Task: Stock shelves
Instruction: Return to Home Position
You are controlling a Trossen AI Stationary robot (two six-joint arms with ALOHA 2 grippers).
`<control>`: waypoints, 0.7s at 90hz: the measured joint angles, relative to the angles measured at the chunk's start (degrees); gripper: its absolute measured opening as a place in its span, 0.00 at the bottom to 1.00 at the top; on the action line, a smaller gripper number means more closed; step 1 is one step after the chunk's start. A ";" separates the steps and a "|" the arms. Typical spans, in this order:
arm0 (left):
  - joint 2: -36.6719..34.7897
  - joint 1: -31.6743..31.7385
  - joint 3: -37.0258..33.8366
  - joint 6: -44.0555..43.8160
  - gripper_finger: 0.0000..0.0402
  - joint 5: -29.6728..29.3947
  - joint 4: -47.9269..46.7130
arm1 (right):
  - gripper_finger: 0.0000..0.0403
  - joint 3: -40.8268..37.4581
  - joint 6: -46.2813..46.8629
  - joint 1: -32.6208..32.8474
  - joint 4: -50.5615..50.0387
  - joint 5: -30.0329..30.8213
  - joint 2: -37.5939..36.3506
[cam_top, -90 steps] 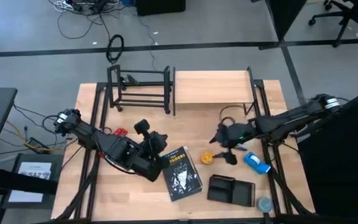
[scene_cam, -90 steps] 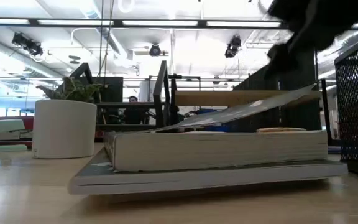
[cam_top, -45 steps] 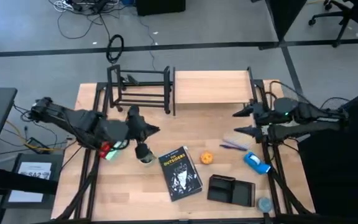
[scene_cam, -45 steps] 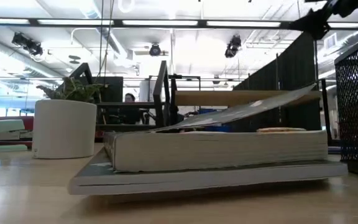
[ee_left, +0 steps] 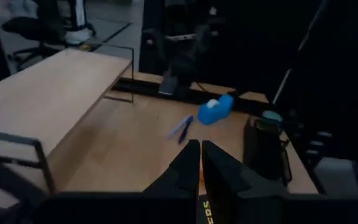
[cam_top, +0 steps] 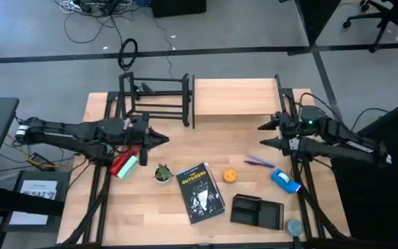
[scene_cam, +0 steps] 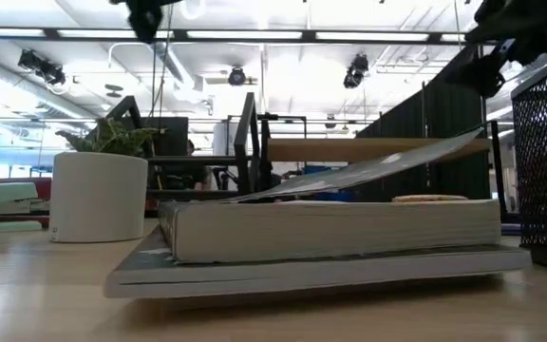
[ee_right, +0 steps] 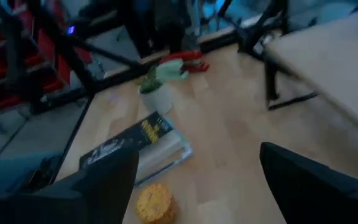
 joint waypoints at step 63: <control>-22.21 0.01 -32.28 -4.80 0.00 -7.91 29.84 | 0.76 -23.46 19.36 -6.59 43.42 5.57 -11.39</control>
